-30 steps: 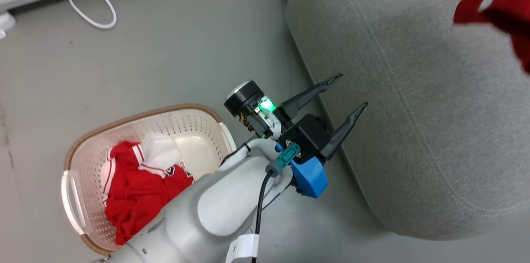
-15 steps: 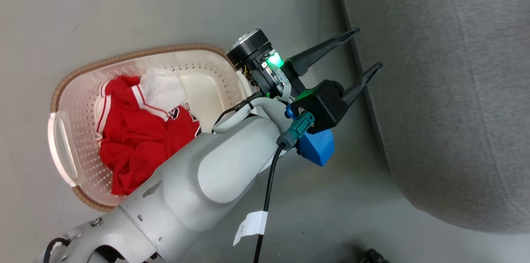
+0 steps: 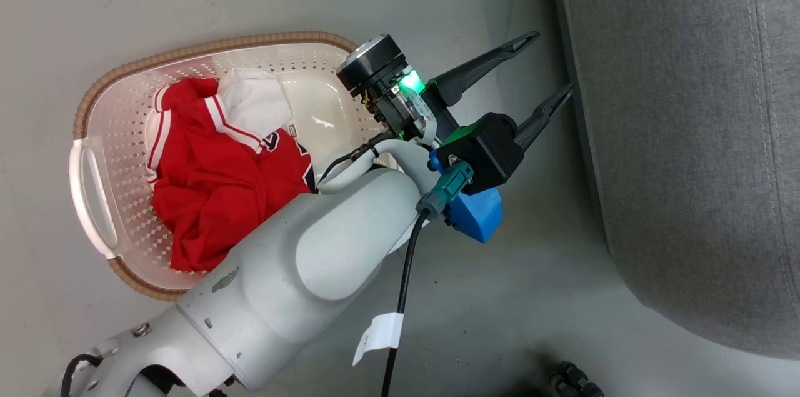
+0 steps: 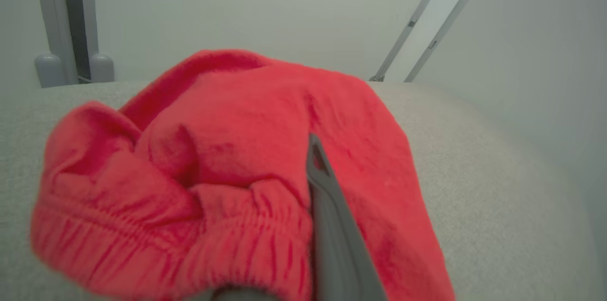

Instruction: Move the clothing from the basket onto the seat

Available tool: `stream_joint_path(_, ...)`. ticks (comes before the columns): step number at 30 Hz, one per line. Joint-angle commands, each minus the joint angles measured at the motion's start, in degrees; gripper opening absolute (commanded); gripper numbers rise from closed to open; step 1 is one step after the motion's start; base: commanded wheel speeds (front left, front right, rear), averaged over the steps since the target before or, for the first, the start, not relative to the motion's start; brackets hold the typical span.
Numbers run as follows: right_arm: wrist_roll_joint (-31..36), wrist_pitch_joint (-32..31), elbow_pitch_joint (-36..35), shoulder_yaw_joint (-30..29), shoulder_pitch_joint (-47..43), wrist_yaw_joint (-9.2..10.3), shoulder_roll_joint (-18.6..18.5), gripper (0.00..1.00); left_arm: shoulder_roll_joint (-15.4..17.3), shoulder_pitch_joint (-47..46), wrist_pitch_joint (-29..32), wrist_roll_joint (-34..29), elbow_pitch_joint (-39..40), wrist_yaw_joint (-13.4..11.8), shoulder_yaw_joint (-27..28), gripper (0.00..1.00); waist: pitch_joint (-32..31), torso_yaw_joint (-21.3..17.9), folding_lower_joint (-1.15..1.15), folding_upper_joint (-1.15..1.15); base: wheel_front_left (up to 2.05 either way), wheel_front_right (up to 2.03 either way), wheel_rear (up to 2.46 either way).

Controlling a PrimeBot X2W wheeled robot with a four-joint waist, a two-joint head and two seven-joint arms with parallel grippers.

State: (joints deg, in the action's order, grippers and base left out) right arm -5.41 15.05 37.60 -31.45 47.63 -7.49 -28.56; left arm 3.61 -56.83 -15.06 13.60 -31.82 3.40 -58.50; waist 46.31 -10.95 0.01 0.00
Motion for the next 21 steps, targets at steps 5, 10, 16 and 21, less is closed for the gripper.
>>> stream_joint_path(5, -0.29, 0.20, 3.14, 2.40, -1.91, -0.01, 1.60, 0.00, 0.32, -0.24, -0.16, 0.45, -0.13, -0.25, 0.01, 1.00, -0.79, -0.22, -0.01, 0.00, 0.00, 0.00, 0.00)
stream_joint_path(10, -0.14, 0.20, 2.76, 3.35, -4.04, -0.01, 2.79, 1.00, 0.22, 0.39, -0.15, 0.84, 0.20, -0.32, 0.29, 1.00, -2.21, -0.17, -0.01, 0.00, 0.00, 0.00, 0.00)
stream_joint_path(16, -0.60, 0.20, -1.27, 5.02, -10.80, -0.01, 4.18, 1.00, 0.07, 2.38, -0.16, 1.38, 1.45, -0.75, 1.53, 1.00, -6.14, 0.25, -0.01, 0.00, 0.00, 0.00, 0.00)
stream_joint_path(21, 0.10, 0.20, -5.33, 7.18, -17.43, -0.01, 5.36, 1.00, 0.01, 5.28, -0.16, 2.00, 2.42, -1.06, 3.20, 1.00, -10.57, 0.60, -0.01, 0.00, 0.00, 0.00, 0.00)
